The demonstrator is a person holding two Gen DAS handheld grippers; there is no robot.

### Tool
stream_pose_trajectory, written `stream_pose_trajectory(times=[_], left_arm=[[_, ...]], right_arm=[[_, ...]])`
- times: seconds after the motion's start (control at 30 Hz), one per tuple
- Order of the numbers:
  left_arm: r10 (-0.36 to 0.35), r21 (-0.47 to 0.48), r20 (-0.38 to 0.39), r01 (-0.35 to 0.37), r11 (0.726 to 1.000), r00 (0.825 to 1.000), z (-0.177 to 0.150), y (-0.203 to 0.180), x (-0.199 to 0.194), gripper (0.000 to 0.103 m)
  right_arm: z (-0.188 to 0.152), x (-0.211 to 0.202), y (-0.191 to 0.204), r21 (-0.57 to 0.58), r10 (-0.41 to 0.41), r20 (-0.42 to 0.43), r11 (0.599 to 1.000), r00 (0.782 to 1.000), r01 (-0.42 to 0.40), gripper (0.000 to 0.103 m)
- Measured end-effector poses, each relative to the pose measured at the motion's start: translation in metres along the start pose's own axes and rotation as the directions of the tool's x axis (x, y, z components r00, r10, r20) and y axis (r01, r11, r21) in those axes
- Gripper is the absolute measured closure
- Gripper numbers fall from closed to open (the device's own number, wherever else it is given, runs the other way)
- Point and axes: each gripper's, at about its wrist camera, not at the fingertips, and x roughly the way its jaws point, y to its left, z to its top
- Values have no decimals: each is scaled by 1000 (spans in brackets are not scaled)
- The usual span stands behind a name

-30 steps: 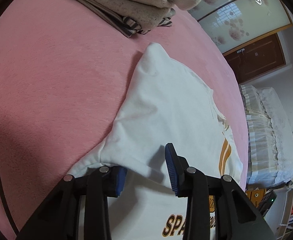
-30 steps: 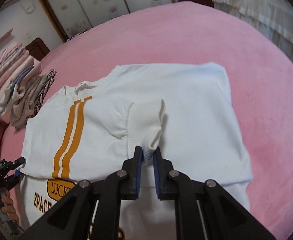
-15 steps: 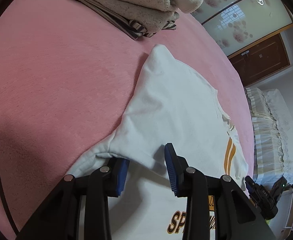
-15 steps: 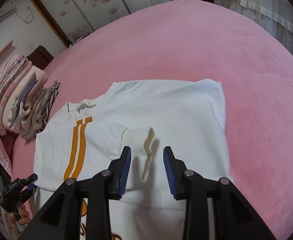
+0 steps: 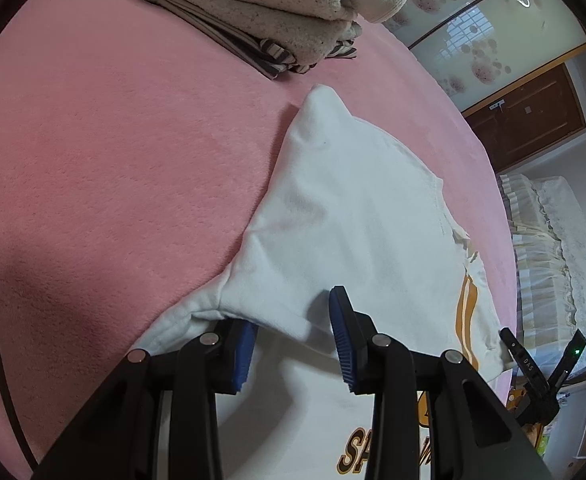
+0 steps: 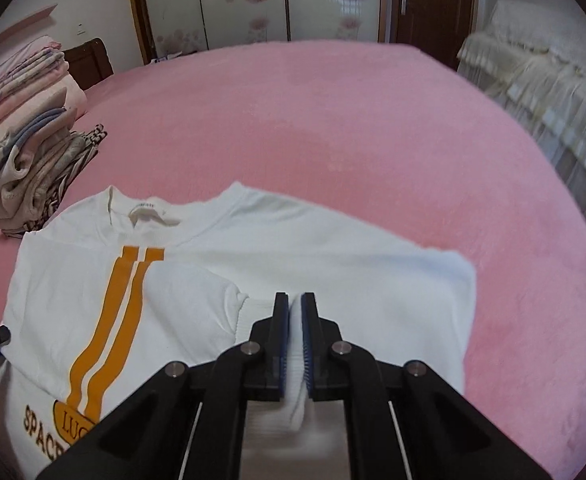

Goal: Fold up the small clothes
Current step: 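Release the sleeve cuff and lift both tools off the sweatshirt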

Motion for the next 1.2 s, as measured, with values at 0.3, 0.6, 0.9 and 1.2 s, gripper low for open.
stream_pose_trajectory(times=[0.3,0.6,0.9,1.2], left_arm=[[77,78,-54,-73,994,996,-1,-7,-7,69],[258,208,73,-268,941,963,4,-21,-52,66],[163,330,134,-199,923,977,44,-86,-11,63],[271,387,70,-277,879,960,60,-83,67,63]], right_arm=[[-10,18,-8,-19,-107,-75,994,991,106,79],[-18,-44,-12,8,-52,19,999,998,52,63],[-21,-48,49,-60,119,2,991,993,-119,68],[-35,-15,55,-108,52,-60,992,997,-58,69]])
